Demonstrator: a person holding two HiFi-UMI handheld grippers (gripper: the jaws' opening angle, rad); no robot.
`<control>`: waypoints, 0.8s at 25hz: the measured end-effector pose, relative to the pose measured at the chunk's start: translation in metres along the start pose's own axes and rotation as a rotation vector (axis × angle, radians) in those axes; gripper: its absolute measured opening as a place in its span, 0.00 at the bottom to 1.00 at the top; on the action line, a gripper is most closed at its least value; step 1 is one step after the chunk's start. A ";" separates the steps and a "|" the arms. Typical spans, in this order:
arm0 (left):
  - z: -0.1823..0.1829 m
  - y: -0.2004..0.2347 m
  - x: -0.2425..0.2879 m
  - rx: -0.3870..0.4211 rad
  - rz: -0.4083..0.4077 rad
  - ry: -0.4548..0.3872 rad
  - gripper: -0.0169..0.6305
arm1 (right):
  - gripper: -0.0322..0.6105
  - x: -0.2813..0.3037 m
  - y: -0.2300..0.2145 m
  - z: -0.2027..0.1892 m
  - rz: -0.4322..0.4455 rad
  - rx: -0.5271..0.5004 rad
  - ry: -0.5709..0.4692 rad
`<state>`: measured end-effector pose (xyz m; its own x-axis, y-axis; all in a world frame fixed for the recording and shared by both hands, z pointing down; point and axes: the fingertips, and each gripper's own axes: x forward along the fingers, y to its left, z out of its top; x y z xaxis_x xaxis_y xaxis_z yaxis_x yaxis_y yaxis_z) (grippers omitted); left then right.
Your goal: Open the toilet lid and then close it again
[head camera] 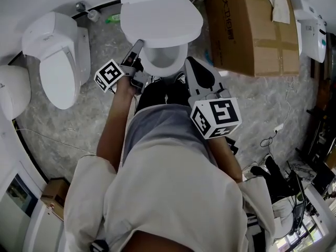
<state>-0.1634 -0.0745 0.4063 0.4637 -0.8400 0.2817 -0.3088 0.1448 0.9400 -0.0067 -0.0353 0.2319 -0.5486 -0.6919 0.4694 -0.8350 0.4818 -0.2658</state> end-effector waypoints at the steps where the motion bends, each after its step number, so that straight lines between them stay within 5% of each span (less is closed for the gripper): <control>1: 0.001 -0.002 0.001 -0.001 -0.005 -0.001 0.41 | 0.07 -0.001 0.000 0.000 -0.001 0.001 -0.001; 20: 0.044 -0.029 0.026 0.023 -0.026 -0.052 0.24 | 0.07 -0.007 -0.008 0.007 -0.006 -0.001 -0.014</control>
<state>-0.1795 -0.1234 0.3779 0.4279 -0.8695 0.2467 -0.3166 0.1115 0.9420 0.0036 -0.0381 0.2253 -0.5445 -0.7021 0.4589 -0.8380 0.4786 -0.2621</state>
